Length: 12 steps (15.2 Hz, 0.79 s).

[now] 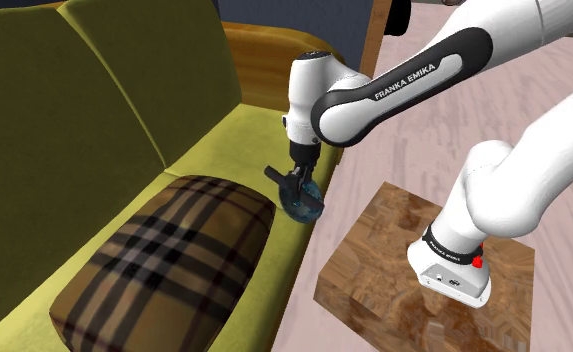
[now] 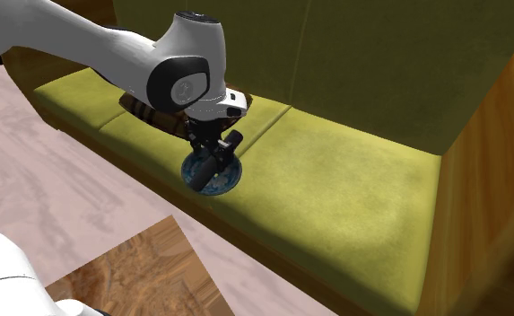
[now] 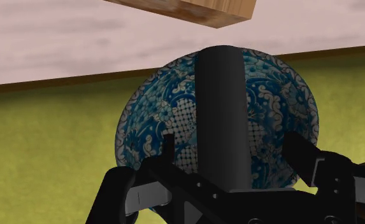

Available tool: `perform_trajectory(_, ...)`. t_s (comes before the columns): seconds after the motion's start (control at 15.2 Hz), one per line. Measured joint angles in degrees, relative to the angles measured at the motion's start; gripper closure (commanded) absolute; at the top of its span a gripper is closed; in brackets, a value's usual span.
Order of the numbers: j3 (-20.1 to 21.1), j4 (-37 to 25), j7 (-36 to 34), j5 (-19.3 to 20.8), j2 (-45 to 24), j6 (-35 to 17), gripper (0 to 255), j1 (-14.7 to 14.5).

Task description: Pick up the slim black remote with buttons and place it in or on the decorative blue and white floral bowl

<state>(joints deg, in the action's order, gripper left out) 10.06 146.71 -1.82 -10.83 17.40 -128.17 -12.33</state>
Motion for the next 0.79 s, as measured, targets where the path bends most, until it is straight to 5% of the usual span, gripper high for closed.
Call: perform_trajectory(0.79, -0.9, -4.4, -0.2, 0.7, 3.8, 8.1, 0, 0.4)
